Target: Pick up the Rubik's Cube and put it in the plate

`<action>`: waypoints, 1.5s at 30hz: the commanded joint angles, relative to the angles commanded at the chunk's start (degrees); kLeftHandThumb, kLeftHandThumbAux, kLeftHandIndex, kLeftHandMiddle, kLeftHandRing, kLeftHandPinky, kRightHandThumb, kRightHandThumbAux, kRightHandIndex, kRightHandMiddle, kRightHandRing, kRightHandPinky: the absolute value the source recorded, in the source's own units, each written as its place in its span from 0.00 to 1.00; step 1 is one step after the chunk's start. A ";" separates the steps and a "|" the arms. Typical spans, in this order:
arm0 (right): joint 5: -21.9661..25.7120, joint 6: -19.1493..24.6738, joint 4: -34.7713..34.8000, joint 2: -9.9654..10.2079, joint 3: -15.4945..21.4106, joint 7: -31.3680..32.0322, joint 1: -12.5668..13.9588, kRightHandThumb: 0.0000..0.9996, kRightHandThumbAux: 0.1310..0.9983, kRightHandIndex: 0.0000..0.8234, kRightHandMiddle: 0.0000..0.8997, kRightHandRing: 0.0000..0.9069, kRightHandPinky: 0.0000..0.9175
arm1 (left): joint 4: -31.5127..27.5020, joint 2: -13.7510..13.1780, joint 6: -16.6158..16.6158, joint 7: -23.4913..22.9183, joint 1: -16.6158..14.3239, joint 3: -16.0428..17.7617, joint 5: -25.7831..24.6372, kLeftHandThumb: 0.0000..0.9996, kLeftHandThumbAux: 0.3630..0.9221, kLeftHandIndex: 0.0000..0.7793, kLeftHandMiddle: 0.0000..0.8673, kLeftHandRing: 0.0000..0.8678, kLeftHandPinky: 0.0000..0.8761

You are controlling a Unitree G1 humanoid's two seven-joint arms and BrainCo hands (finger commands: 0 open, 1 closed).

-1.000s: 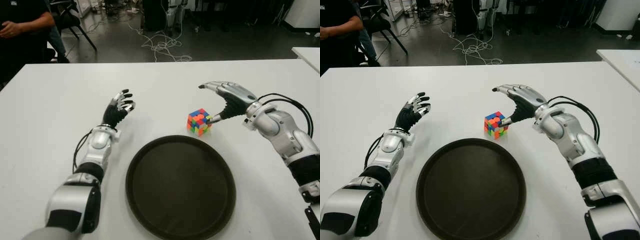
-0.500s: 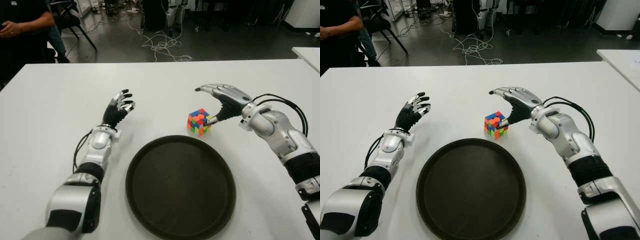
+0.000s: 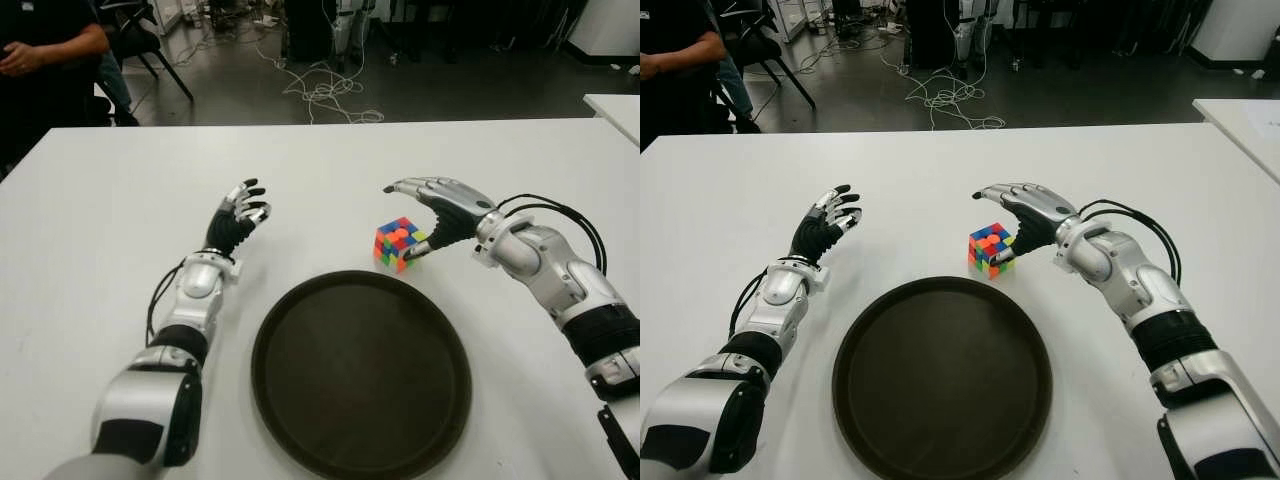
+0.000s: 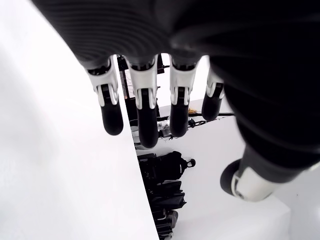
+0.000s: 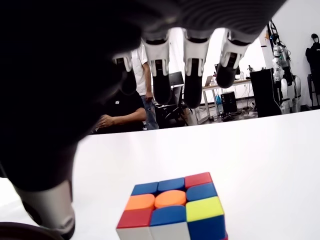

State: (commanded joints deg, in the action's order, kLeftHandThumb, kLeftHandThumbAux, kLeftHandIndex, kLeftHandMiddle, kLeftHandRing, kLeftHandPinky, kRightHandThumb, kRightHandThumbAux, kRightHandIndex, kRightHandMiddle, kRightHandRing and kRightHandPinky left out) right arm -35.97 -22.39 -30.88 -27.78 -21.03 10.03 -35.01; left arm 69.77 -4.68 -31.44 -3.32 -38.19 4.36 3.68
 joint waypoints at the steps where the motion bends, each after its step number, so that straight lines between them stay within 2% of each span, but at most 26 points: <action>1: -0.08 0.24 -0.22 0.10 -0.10 0.07 -0.09 0.00 0.71 0.17 0.17 0.17 0.12 | 0.01 0.01 -0.08 0.05 0.01 -0.01 0.01 0.16 0.51 0.17 0.23 0.24 0.24; 8: -0.04 0.19 -1.45 0.28 -0.69 0.46 -0.68 0.00 0.72 0.19 0.17 0.17 0.12 | 0.03 -0.06 -0.48 0.12 0.07 -0.11 0.12 0.17 0.51 0.17 0.22 0.23 0.22; 19: -0.78 -1.41 -7.83 1.31 -2.50 -1.06 -2.70 0.00 0.72 0.19 0.18 0.18 0.15 | -0.11 -0.07 -0.73 -0.09 0.20 -0.09 0.02 0.16 0.51 0.17 0.21 0.22 0.22; 23: -1.12 -1.78 -9.64 1.59 -2.92 -1.73 -3.34 0.00 0.72 0.19 0.18 0.18 0.15 | -0.15 -0.17 -0.71 -0.10 0.24 -0.19 0.13 0.16 0.51 0.16 0.21 0.21 0.18; 33: -1.72 -3.26 -15.33 2.26 -3.93 -4.05 -5.48 0.00 0.71 0.20 0.18 0.19 0.18 | -0.08 -0.26 -0.26 0.19 0.21 -0.16 0.12 0.16 0.49 0.17 0.22 0.22 0.21; 45: -1.79 -3.60 -19.97 3.11 -4.25 -5.37 -6.87 0.00 0.71 0.22 0.20 0.22 0.19 | -0.27 -0.22 -0.52 0.20 0.33 -0.23 0.15 0.16 0.53 0.16 0.21 0.22 0.22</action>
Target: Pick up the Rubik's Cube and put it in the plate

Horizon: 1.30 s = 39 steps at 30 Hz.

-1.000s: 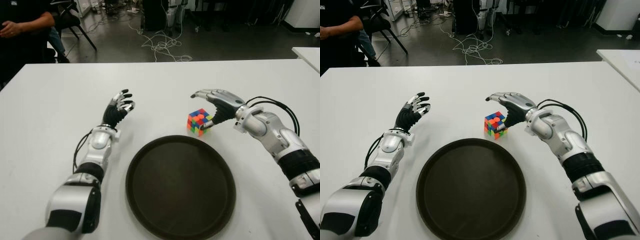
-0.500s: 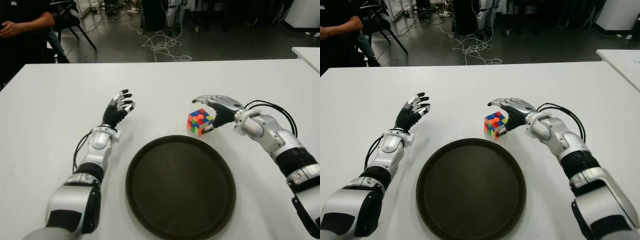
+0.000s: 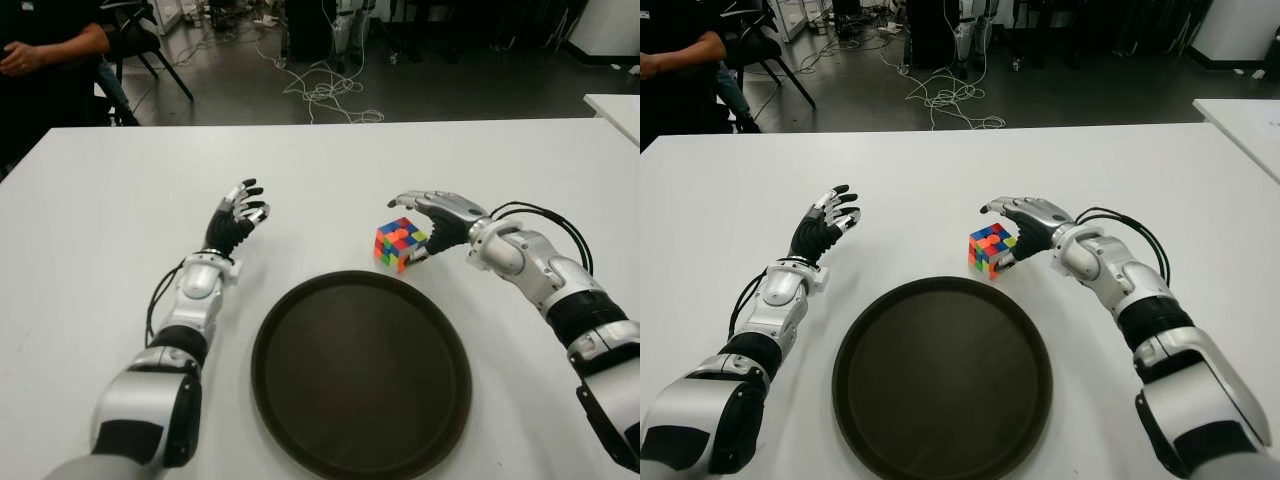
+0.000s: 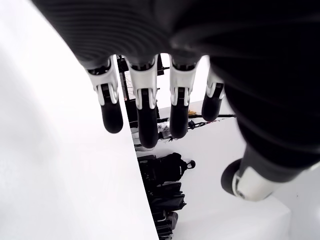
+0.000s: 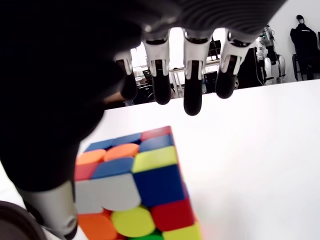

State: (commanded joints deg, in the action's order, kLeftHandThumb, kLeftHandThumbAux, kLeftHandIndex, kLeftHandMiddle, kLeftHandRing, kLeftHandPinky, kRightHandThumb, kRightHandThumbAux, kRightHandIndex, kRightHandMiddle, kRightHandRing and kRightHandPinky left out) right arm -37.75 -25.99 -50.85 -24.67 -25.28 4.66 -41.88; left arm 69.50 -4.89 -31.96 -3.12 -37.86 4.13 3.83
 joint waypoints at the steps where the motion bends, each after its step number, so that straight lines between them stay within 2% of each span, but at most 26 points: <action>1: -0.05 -0.05 -0.54 0.10 -0.08 -0.13 -0.16 0.00 0.71 0.22 0.20 0.22 0.20 | -0.01 -0.02 0.00 -0.03 0.00 -0.03 0.02 0.16 0.53 0.16 0.21 0.22 0.21; 9: -0.12 -0.85 -2.72 0.35 -0.49 -0.42 -0.94 0.00 0.71 0.22 0.19 0.22 0.20 | -0.07 -0.02 -0.13 0.15 0.00 -0.23 0.17 0.16 0.52 0.17 0.21 0.21 0.19; 20: 0.03 -2.10 -4.85 0.75 -0.93 -1.06 -1.53 0.00 0.69 0.20 0.19 0.21 0.20 | -0.06 -0.04 0.21 0.61 -0.12 -0.55 0.30 0.16 0.54 0.15 0.20 0.22 0.23; 30: -0.61 0.33 -3.56 2.70 -2.47 -0.26 -0.54 0.00 0.70 0.20 0.19 0.20 0.20 | -0.09 0.04 -0.37 1.04 -0.01 -0.79 0.23 0.17 0.52 0.17 0.21 0.22 0.21; 39: -0.51 1.61 -1.16 2.41 -3.33 2.85 0.13 0.00 0.71 0.23 0.20 0.20 0.17 | 0.05 0.13 0.09 0.88 -0.12 -0.80 -0.07 0.17 0.51 0.16 0.21 0.21 0.19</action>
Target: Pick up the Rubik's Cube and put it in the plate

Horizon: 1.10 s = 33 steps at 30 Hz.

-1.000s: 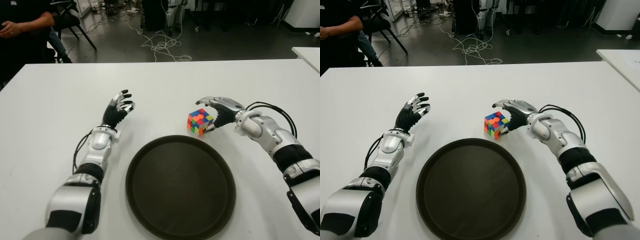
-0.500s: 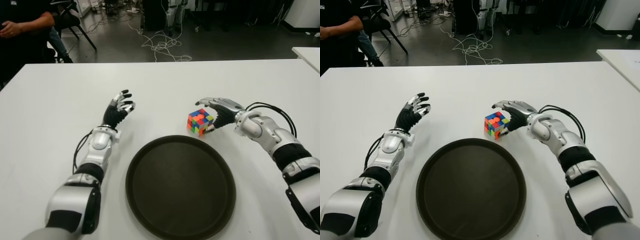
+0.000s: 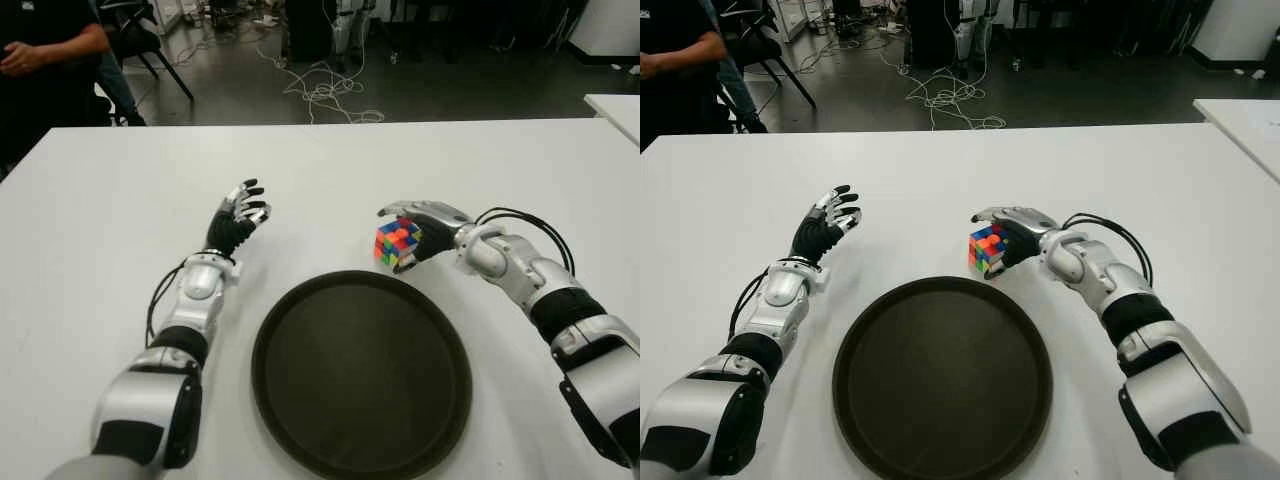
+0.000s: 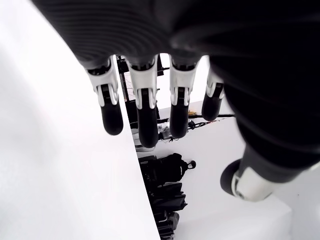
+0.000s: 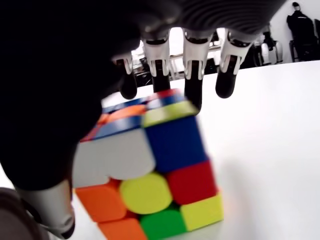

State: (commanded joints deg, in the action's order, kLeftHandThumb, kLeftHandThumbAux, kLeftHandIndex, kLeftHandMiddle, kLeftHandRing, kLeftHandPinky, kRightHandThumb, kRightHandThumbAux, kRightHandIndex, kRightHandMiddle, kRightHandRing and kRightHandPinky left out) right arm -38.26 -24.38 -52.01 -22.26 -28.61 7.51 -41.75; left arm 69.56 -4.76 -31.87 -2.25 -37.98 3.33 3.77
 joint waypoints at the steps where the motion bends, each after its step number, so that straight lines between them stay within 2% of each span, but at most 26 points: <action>1: -0.03 0.17 0.20 0.04 -0.13 0.27 0.08 0.00 0.71 0.23 0.20 0.20 0.17 | 0.02 0.02 0.09 -0.02 -0.02 0.03 -0.05 0.17 0.51 0.16 0.21 0.21 0.19; 13: 0.09 0.20 1.62 0.19 -1.06 1.39 0.63 0.00 0.72 0.22 0.20 0.20 0.15 | 0.08 -0.04 0.07 0.45 0.04 -0.16 0.25 0.17 0.50 0.16 0.20 0.22 0.23; 27: 0.15 -0.30 3.48 0.00 -1.40 1.71 1.50 0.00 0.71 0.24 0.21 0.20 0.15 | -0.08 -0.10 -0.38 0.24 0.27 -0.18 0.15 0.17 0.51 0.17 0.22 0.22 0.17; 33: -0.13 0.71 3.87 0.23 -1.35 1.47 1.66 0.00 0.71 0.23 0.21 0.21 0.16 | -0.14 -0.15 -0.84 -0.35 0.41 0.02 -0.15 0.16 0.50 0.16 0.21 0.22 0.18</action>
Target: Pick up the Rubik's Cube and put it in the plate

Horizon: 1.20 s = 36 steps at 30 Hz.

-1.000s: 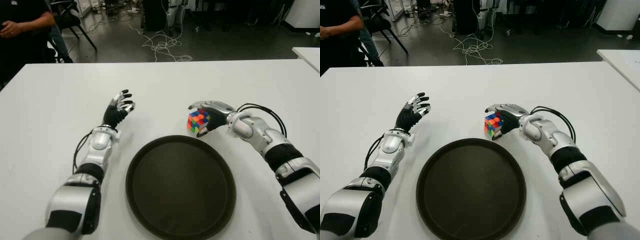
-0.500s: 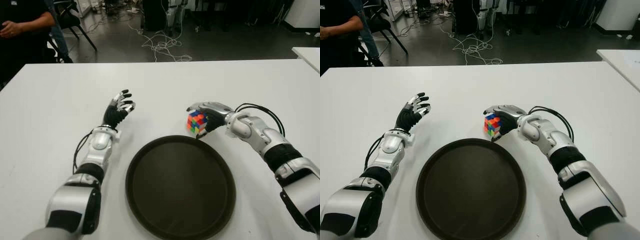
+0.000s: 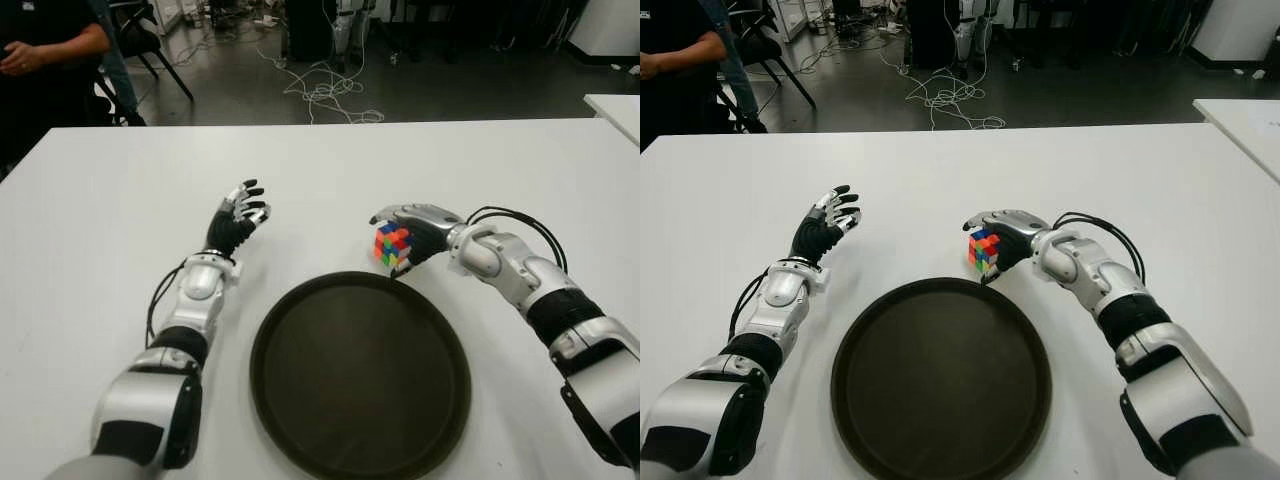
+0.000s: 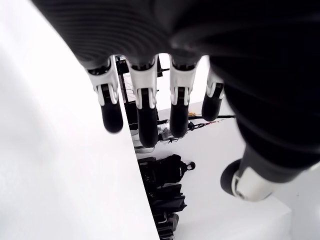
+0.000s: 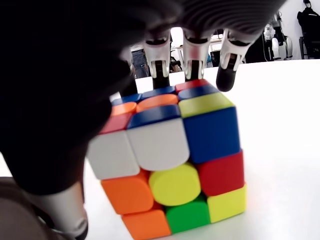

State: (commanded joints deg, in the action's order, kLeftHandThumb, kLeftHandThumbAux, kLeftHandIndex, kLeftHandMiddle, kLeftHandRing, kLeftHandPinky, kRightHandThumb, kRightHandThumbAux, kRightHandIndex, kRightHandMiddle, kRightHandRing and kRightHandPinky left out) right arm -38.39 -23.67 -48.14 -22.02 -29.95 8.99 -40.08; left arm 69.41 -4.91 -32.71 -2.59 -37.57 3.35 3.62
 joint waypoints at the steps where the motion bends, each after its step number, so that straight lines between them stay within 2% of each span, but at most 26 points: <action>1: -0.03 0.14 0.05 0.03 0.01 -0.08 0.02 0.00 0.71 0.23 0.21 0.21 0.16 | -0.01 -0.01 -0.02 -0.07 0.01 0.03 -0.04 0.16 0.50 0.16 0.21 0.22 0.18; 8: -0.42 0.54 0.08 0.10 0.10 -1.78 0.18 0.00 0.74 0.25 0.24 0.23 0.18 | -0.05 -0.11 -0.01 0.21 0.05 -0.02 0.12 0.16 0.46 0.17 0.21 0.21 0.20; 20: -0.56 0.42 -1.13 0.46 0.11 -4.02 -0.12 0.00 0.79 0.26 0.28 0.28 0.22 | -0.15 -0.35 -0.03 0.31 0.14 -0.14 0.29 0.15 0.48 0.16 0.21 0.21 0.19; 23: -0.55 0.46 -1.07 0.44 0.16 -4.21 -0.04 0.00 0.81 0.29 0.30 0.30 0.25 | -0.25 -0.35 -0.03 0.18 0.17 -0.09 0.19 0.15 0.50 0.17 0.21 0.22 0.22; 29: -0.74 0.15 -2.60 0.74 0.01 -5.26 -0.42 0.00 0.82 0.30 0.33 0.33 0.29 | -0.38 -0.37 0.14 -0.34 0.23 0.18 -0.20 0.18 0.54 0.16 0.21 0.22 0.21; 36: -0.84 0.33 -3.10 0.83 -0.07 -5.39 -0.77 0.00 0.77 0.26 0.30 0.30 0.23 | -0.28 -0.56 0.29 -0.58 0.21 0.19 -0.16 0.17 0.52 0.16 0.21 0.21 0.19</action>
State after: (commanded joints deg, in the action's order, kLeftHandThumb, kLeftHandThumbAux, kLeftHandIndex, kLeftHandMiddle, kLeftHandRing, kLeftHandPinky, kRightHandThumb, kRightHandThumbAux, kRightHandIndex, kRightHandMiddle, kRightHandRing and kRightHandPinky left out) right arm -39.23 -23.34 -51.23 -21.20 -30.02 3.59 -40.86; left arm 69.13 -5.47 -32.42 -3.17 -37.36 3.54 3.46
